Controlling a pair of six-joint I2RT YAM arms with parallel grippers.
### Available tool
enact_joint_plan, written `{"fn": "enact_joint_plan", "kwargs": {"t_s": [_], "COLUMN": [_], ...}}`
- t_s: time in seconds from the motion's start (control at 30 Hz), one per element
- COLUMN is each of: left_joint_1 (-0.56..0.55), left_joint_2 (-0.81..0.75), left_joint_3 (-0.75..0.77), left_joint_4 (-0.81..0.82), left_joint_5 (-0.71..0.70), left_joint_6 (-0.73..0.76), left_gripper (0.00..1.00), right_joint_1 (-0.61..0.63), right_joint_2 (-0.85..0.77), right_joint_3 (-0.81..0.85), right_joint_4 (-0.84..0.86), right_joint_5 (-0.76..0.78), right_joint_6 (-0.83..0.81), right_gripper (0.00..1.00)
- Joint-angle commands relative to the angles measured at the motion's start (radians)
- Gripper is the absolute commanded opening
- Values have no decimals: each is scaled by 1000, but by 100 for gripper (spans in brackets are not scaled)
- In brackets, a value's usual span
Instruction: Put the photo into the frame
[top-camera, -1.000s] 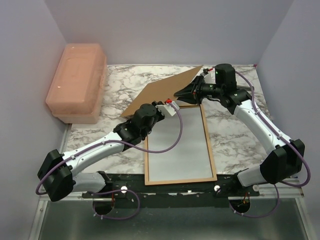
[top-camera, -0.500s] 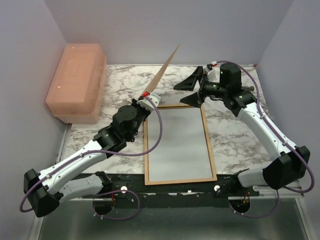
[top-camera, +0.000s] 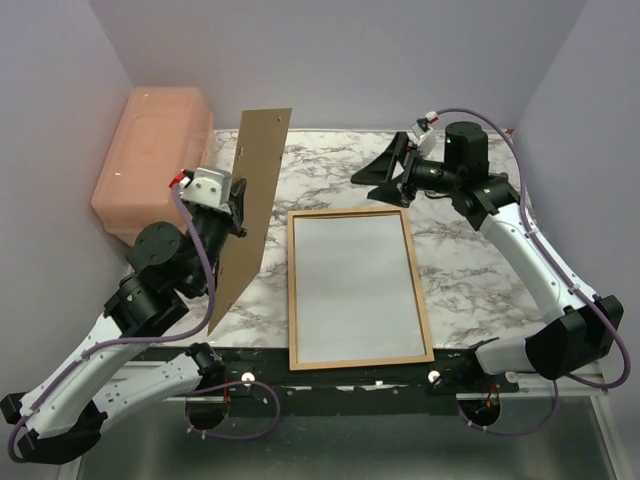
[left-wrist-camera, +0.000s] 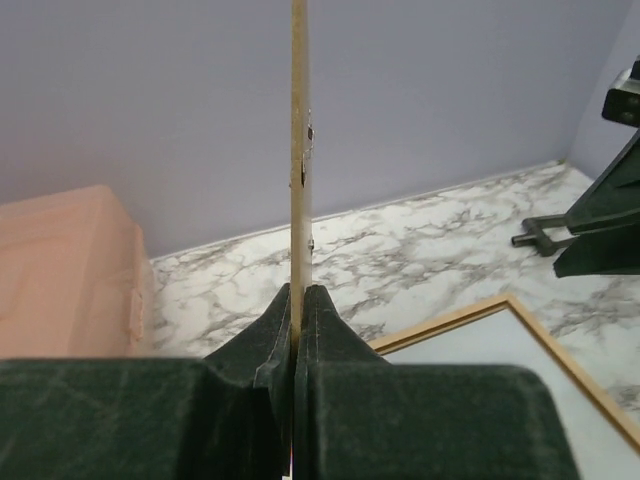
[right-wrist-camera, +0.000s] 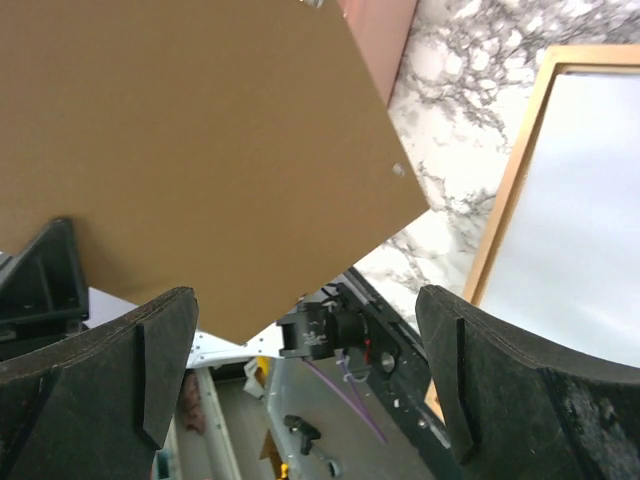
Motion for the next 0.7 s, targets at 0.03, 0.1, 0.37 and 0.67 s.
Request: {"fn": "enact_joint_plan", "kwargs": {"t_s": [0.03, 0.1, 0.37, 0.67], "left_joint_1": [-1, 0, 8, 66], "left_joint_2": [-72, -91, -124, -165], "left_joint_3": [24, 20, -13, -71], "left_joint_4": [-70, -87, -90, -30], "left_joint_5": [71, 90, 173, 288], "left_joint_6": [-240, -313, -596, -851], "left_gripper": [0, 0, 0, 0], "right_joint_1": [-41, -46, -52, -74], "right_joint_2": [-42, -48, -86, -103], "right_joint_3": [-9, -44, -288, -497], "right_joint_4": [-37, -19, 158, 415], "right_joint_5": [-36, -66, -206, -380], "right_joint_6": [-140, -143, -108, -85], "right_gripper": [100, 100, 100, 100]}}
